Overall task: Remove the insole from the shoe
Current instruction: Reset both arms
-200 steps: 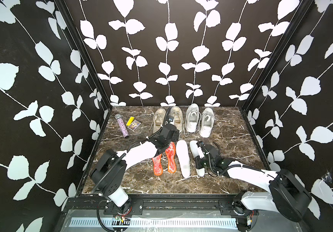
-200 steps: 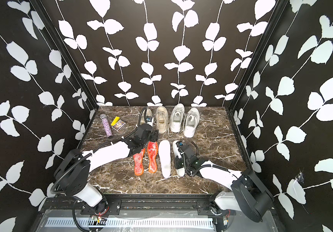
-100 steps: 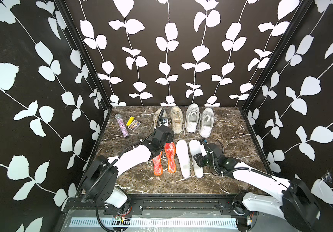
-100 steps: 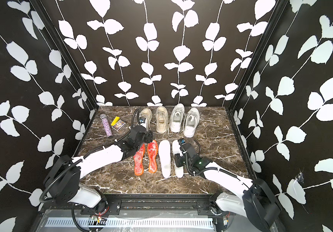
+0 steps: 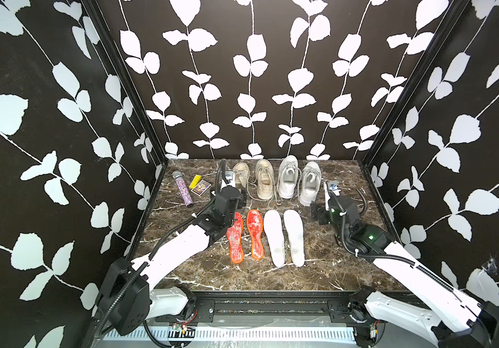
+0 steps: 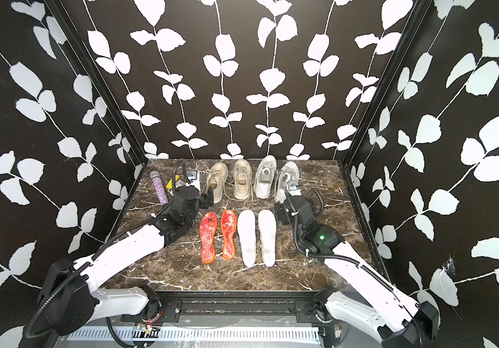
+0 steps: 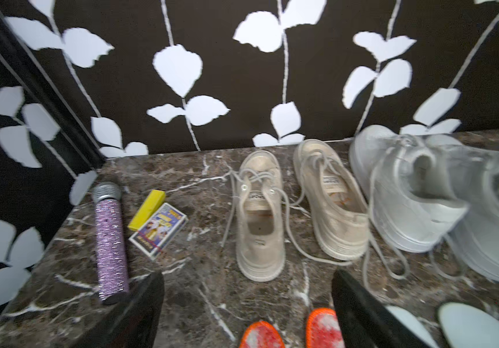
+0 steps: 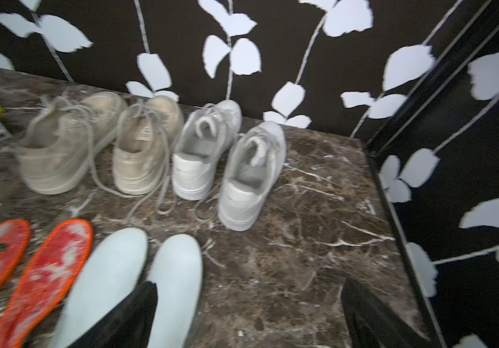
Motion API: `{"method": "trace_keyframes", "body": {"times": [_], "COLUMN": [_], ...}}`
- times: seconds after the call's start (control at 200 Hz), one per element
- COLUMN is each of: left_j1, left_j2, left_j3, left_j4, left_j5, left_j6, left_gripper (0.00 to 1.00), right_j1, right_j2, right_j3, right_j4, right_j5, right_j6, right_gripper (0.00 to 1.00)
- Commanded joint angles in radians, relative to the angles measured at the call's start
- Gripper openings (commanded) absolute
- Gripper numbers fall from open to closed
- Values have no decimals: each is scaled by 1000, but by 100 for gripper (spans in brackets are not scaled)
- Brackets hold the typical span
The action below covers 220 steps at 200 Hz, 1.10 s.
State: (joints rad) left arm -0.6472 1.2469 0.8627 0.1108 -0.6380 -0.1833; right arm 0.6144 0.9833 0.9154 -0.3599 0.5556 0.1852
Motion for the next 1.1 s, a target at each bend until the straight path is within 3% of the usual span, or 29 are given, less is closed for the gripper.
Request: {"method": "trace_keyframes", "body": {"times": [0.0, 0.125, 0.235, 0.455, 0.925, 1.01, 1.095], "left_j1": [38, 122, 215, 332, 399, 411, 422], "left_j2": [-28, -27, -28, -11, 177, 225, 257], "left_j3": [-50, -101, -159, -263, -441, -467, -478], "left_j4": [0, -4, 5, 98, 638, 743, 812], "left_j5": [-132, -223, -234, -238, 123, 221, 216], "left_j6": [-3, -26, -38, 101, 381, 409, 401], "left_gripper": [96, 99, 100, 100, 99, 100, 100], "right_j1": [-94, -216, -293, -372, -399, -413, -426], "right_j2": [15, 52, 90, 184, 358, 362, 378], "right_j3": [-15, -51, -137, -312, -481, -511, -524], "right_j4": [48, 89, 206, 419, 902, 989, 1060], "right_j5": [113, 92, 88, 90, 0, -89, -147], "right_j6": [-57, -70, -99, -72, -182, -216, -251], "right_gripper": [99, 99, 100, 100, 99, 100, 99]}}
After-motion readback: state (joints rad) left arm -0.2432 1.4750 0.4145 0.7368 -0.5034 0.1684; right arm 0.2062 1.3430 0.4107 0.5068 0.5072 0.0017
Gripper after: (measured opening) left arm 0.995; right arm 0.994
